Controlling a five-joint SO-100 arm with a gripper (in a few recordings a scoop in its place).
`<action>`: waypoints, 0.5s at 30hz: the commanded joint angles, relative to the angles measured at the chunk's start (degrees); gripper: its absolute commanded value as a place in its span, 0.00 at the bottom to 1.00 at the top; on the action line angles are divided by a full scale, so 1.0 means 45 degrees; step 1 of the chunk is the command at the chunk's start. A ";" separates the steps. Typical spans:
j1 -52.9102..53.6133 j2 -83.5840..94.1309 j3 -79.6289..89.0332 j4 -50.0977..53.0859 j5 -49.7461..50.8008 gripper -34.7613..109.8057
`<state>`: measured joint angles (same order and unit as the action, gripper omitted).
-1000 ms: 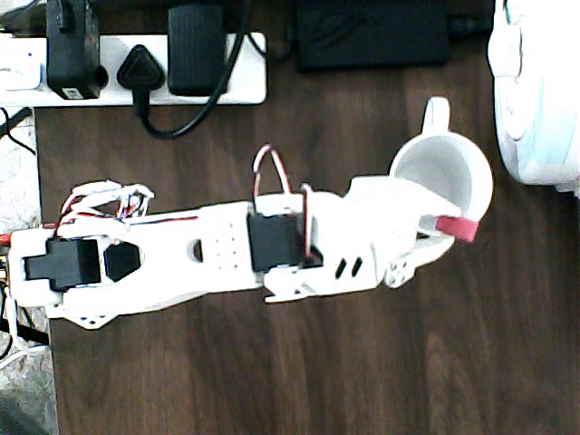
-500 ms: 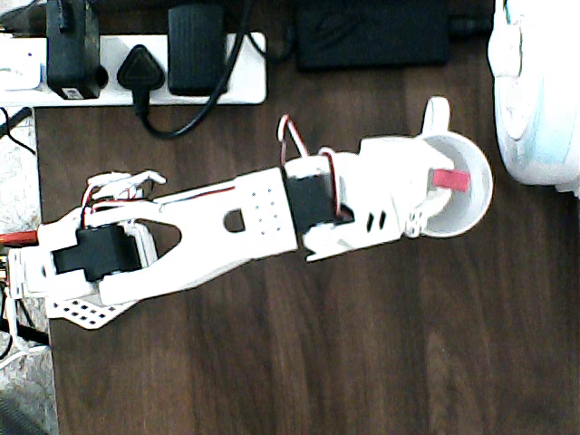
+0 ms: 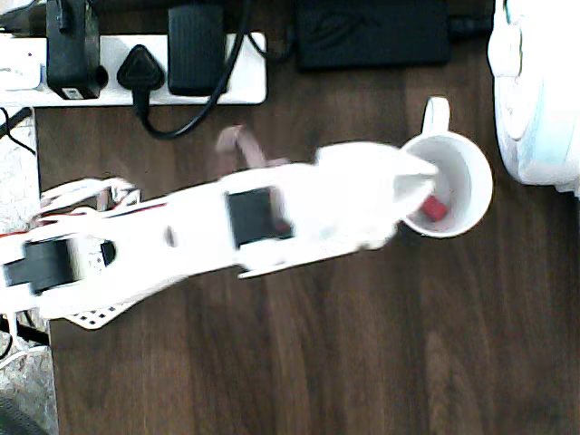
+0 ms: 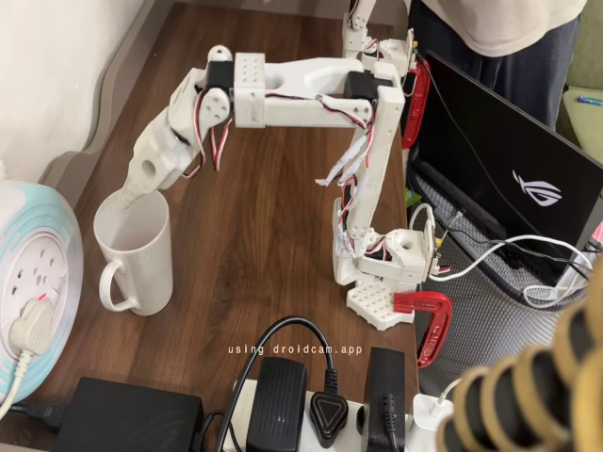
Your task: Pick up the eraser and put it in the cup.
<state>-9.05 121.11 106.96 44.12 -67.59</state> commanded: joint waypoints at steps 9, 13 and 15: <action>0.1836 1.1230 1.0195 -0.1699 -0.2832 0.24; 0.2559 1.2441 1.2793 -0.2266 -0.3711 0.24; 0.2676 1.4629 1.4258 -0.1309 -0.4336 0.24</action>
<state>1.67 177.54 165.59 36.91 -84.90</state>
